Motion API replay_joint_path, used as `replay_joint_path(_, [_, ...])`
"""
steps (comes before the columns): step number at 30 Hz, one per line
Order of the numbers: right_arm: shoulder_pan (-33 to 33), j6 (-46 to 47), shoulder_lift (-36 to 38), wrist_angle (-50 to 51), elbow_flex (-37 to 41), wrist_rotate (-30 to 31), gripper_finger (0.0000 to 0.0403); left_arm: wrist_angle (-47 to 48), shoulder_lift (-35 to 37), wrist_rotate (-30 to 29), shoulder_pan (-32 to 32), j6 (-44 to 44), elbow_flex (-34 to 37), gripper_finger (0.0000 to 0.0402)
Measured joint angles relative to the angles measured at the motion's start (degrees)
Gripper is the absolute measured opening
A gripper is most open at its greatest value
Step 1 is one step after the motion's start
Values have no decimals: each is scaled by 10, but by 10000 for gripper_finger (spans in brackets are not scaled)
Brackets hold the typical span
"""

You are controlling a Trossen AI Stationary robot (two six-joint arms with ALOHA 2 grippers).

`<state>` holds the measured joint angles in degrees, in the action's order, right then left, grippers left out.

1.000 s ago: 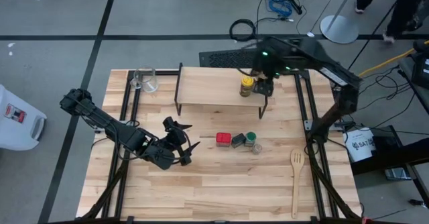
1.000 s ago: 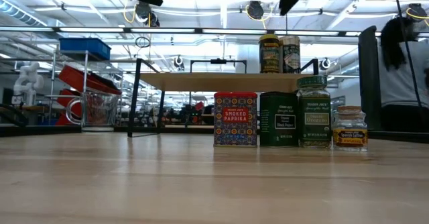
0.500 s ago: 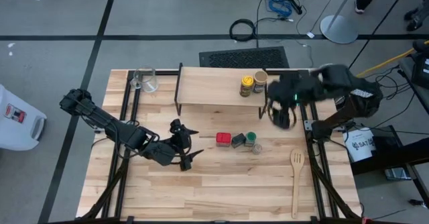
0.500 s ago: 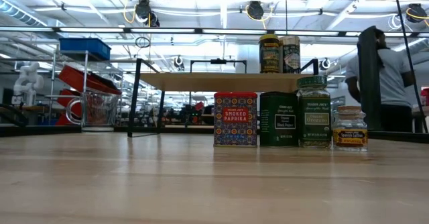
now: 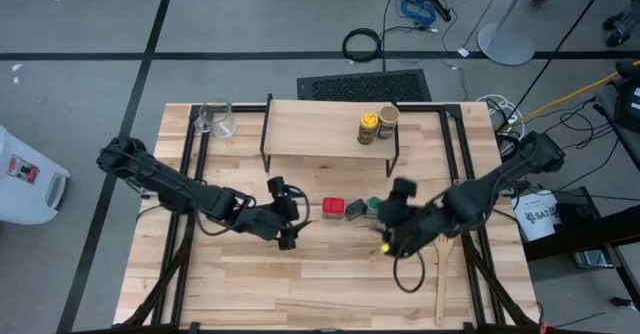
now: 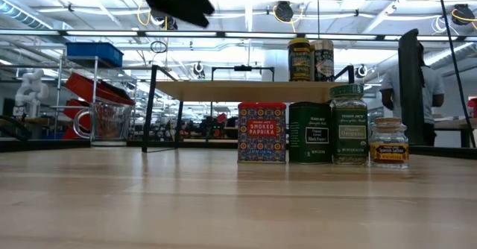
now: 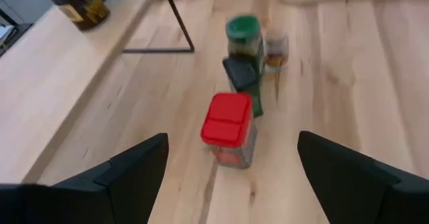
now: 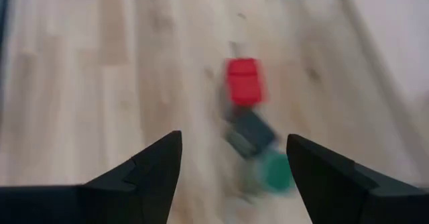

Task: Shelf spices
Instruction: Put the red seasoning can on the shelf

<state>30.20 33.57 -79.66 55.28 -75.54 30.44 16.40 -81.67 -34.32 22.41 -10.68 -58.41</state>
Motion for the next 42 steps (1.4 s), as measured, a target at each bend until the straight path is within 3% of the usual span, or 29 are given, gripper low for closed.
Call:
replay_joint_path(7, [29,-12,0,-333,187,0,256,7,-17,79,-54,37,0,341])
replay_joint_path(13, [33,-2,0,-486,289,11,256,-31,-22,154,-93,40,0,341])
replay_joint_path(29, [29,-24,0,-509,306,38,256,-61,-125,160,-104,55,0,341])
replay_joint_path(42, [27,-24,0,-508,306,41,256,-104,-136,161,-105,101,0,341])
